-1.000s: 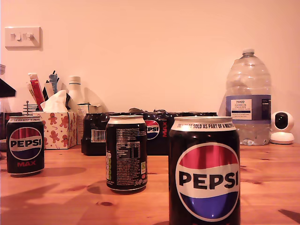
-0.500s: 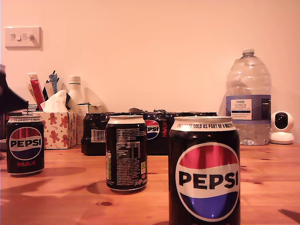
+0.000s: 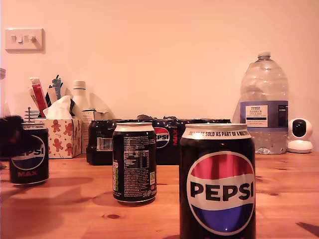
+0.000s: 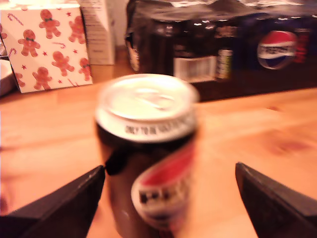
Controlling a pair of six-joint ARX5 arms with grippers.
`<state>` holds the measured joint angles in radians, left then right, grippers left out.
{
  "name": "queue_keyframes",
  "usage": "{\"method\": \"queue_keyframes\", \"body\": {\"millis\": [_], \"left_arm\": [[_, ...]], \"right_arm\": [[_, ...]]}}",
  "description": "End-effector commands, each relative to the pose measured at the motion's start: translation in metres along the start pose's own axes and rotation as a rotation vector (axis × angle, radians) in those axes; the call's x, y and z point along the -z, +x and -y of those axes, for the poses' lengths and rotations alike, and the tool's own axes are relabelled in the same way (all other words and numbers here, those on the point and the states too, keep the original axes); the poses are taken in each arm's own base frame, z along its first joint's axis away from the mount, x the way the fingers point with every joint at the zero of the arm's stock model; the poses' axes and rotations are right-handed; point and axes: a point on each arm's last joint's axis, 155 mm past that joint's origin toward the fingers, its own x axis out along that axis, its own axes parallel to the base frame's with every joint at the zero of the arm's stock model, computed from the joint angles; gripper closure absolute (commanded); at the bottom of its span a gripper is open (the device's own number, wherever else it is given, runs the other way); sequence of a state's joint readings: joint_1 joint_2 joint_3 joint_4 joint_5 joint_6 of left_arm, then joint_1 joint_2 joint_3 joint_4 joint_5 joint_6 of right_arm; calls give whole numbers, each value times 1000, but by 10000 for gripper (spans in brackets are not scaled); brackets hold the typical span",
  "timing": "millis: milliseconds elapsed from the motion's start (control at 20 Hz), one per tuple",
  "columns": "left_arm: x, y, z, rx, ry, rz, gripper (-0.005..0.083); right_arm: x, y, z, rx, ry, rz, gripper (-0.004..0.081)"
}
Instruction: Stack up the Pepsi cans on top of each other
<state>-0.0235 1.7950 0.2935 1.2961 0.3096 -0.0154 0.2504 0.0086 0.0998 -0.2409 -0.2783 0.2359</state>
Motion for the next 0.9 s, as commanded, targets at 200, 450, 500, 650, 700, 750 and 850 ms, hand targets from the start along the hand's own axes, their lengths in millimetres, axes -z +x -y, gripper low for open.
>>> {"method": "queue_keyframes", "body": {"millis": [200,450,500,650,700,750,850], "left_arm": [[5,15,-7,-4,2,-8,11],[17,27,-9,1,-10,-54,11],[19,29,-9,2,-10,-57,11],[24,30,-10,2,-14,-69,11],[24,30,-10,2,-14,-72,11],[26,30,-10,2,-9,-77,12],[28,30,-9,5,-4,-86,12]], "right_arm": [[-6,-1,2,19,-4,19,781],[-6,-1,3,20,-4,19,781],[-6,-1,3,20,-4,19,781],[-6,-1,3,20,-4,19,781],[-6,-1,3,20,-4,19,781],[-6,-1,3,20,-4,19,781],[-6,-1,3,20,-4,19,781]]}}
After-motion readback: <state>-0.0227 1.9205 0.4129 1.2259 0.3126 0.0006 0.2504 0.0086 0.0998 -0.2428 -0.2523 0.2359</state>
